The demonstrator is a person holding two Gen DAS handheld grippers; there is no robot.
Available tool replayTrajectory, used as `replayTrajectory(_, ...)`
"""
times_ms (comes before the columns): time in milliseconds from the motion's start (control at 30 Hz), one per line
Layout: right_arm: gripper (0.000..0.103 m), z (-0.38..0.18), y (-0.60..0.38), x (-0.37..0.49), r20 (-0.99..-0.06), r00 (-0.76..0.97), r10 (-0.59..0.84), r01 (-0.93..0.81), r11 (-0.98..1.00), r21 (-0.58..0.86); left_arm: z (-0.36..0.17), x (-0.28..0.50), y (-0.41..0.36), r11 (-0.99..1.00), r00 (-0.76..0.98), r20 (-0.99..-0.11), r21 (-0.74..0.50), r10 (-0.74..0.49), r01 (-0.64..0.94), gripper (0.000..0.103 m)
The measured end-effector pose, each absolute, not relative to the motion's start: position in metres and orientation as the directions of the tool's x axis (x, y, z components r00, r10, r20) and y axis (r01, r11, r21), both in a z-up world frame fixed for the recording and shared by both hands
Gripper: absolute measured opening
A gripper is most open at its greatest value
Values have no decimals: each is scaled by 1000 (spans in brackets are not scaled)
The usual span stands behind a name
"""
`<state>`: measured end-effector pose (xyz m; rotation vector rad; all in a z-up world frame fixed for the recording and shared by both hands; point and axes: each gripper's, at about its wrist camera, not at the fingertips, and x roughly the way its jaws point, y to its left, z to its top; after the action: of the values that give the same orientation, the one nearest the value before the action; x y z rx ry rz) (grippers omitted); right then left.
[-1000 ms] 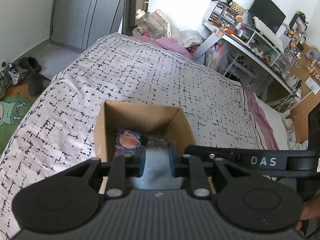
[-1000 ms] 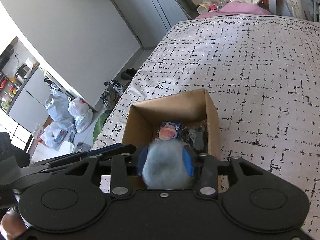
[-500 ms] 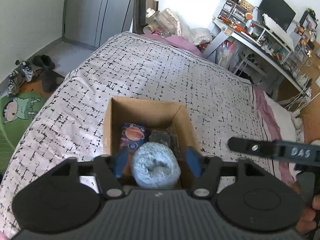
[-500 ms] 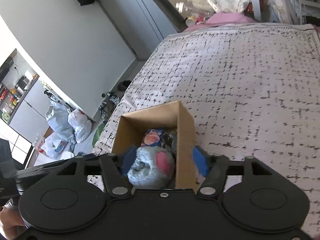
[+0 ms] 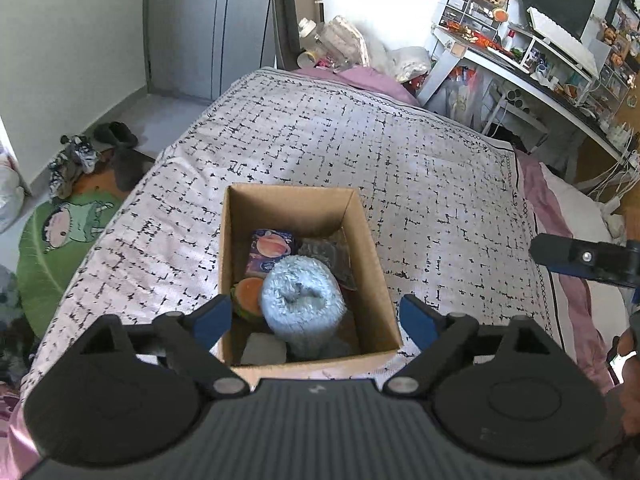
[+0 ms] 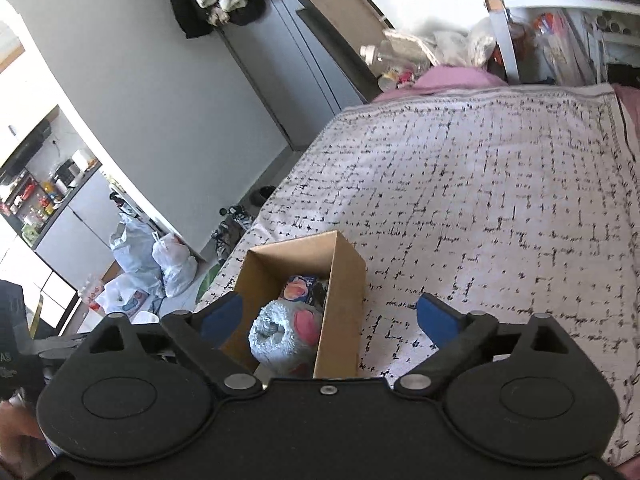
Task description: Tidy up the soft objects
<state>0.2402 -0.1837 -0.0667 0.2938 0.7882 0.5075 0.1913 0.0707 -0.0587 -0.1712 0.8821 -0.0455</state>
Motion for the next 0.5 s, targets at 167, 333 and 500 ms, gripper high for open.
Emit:
replayTrajectory(167, 103, -58, -205, 227, -577, 601, 553, -354, 831, 429, -44, 176, 62, 990, 645, -760, -137, -81, -37, 95)
replayTrajectory(333, 103, -49, -225, 213, -557, 615, 558, -371, 829, 420, -29, 158, 54, 989, 662, -745, -145, -81, -42, 98)
replayTrajectory(500, 103, -42, -240, 199, -554, 626, 549, -372, 835, 406, -19, 141, 41, 986, 677, -729, -165, -100, -33, 103)
